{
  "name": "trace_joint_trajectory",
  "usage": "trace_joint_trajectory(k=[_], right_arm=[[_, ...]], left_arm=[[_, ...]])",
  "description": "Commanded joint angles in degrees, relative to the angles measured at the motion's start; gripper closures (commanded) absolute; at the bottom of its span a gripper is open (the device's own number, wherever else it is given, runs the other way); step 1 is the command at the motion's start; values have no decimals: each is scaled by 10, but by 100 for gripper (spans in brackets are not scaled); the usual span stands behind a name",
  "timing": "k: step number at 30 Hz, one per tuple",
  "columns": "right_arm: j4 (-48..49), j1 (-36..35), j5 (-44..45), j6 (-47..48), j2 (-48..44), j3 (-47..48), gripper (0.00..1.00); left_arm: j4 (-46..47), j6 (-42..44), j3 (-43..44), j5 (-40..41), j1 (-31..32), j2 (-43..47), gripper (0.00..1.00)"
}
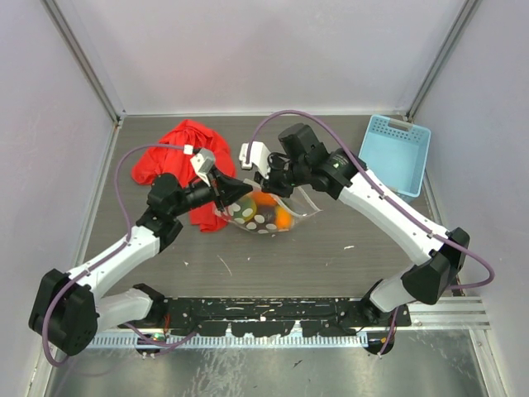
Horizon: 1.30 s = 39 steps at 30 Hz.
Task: Place the food in the zip-top bag and seal the zipper
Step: Zip the zipper food storage bag at the center of the board.
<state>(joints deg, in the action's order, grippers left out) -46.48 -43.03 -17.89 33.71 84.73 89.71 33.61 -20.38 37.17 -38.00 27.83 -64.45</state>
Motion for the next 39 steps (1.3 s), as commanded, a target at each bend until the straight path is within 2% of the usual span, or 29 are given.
trace_joint_trajectory(k=[1, 9, 20, 35, 39], right_arm=[[-33, 7, 61, -22, -33, -11, 99], [-48, 12, 100, -55, -48, -32, 99], [-48, 33, 138, -90, -97, -83, 99], [-44, 47, 150, -128, -141, -134, 99], [-43, 49, 140, -136, -148, -135, 99]], left_arm=[[23, 2, -1, 70, -2, 37, 100], [-39, 3, -10, 175, -2, 61, 100], [-93, -22, -2, 277, -9, 59, 100], [-174, -65, 71, 324, -48, -14, 100], [-187, -69, 107, 307, -50, -39, 100]])
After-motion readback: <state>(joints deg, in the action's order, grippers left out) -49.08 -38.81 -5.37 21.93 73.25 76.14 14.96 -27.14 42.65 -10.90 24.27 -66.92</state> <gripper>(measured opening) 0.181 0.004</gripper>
